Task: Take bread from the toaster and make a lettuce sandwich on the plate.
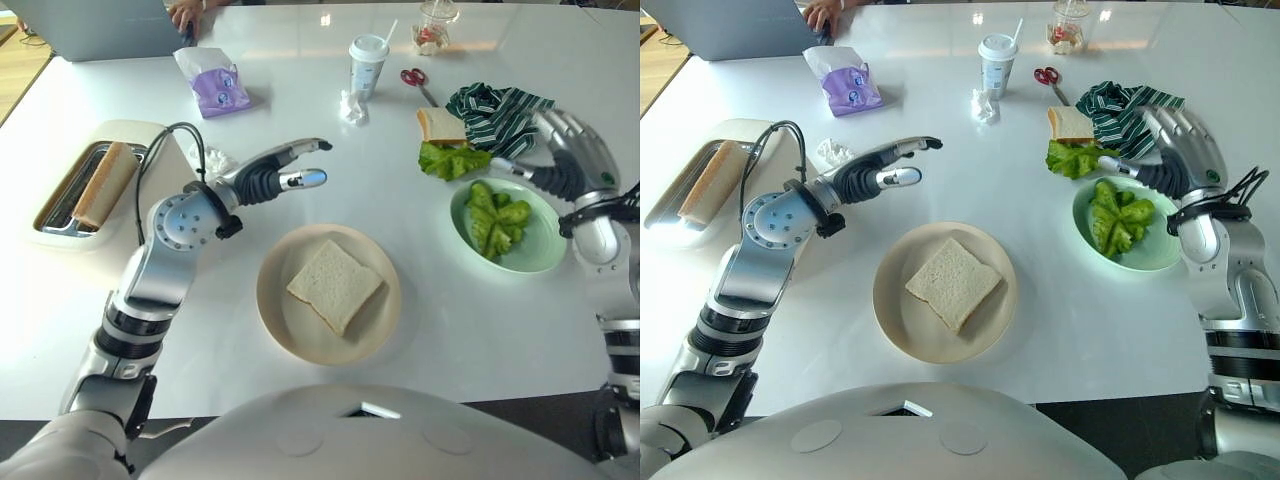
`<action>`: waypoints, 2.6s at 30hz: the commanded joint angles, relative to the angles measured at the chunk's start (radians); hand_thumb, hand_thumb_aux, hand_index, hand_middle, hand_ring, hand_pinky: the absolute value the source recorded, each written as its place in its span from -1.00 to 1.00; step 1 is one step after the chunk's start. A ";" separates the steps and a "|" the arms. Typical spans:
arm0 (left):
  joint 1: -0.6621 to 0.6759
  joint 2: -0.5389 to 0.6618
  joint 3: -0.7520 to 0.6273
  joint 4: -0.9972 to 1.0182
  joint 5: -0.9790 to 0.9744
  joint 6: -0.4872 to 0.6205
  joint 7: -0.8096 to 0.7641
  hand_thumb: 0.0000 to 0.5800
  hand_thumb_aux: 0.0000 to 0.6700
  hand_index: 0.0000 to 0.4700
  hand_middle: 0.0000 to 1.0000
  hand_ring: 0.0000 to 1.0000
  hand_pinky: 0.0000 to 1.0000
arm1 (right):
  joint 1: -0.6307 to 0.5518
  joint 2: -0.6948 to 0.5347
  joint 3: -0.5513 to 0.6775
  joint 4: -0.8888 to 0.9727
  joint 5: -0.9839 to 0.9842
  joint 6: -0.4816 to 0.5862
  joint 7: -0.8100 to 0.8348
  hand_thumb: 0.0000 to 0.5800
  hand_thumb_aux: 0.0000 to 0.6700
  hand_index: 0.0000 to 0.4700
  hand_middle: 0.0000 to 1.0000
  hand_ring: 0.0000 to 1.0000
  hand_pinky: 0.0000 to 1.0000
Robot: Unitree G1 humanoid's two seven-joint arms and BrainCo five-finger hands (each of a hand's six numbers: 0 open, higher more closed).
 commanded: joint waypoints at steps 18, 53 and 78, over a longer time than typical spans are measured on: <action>0.019 -0.067 0.021 0.080 0.041 -0.067 0.170 -1.00 -1.00 -1.00 -1.00 -1.00 -1.00 | -0.200 -0.085 0.358 0.540 -0.221 -0.104 -0.031 0.37 -0.12 -0.12 -1.00 -1.00 -1.00; -0.054 -0.056 0.093 0.141 0.048 -0.159 0.220 -1.00 -1.00 -1.00 -1.00 -1.00 -1.00 | -0.134 0.083 0.346 -0.271 -0.025 -0.158 0.144 1.00 1.00 1.00 -1.00 -1.00 -1.00; -0.016 -0.035 0.139 0.141 0.037 -0.162 0.227 -1.00 -1.00 -1.00 -1.00 -1.00 -1.00 | -0.057 0.106 0.393 -0.518 0.309 -0.236 0.582 1.00 1.00 1.00 -1.00 -1.00 -1.00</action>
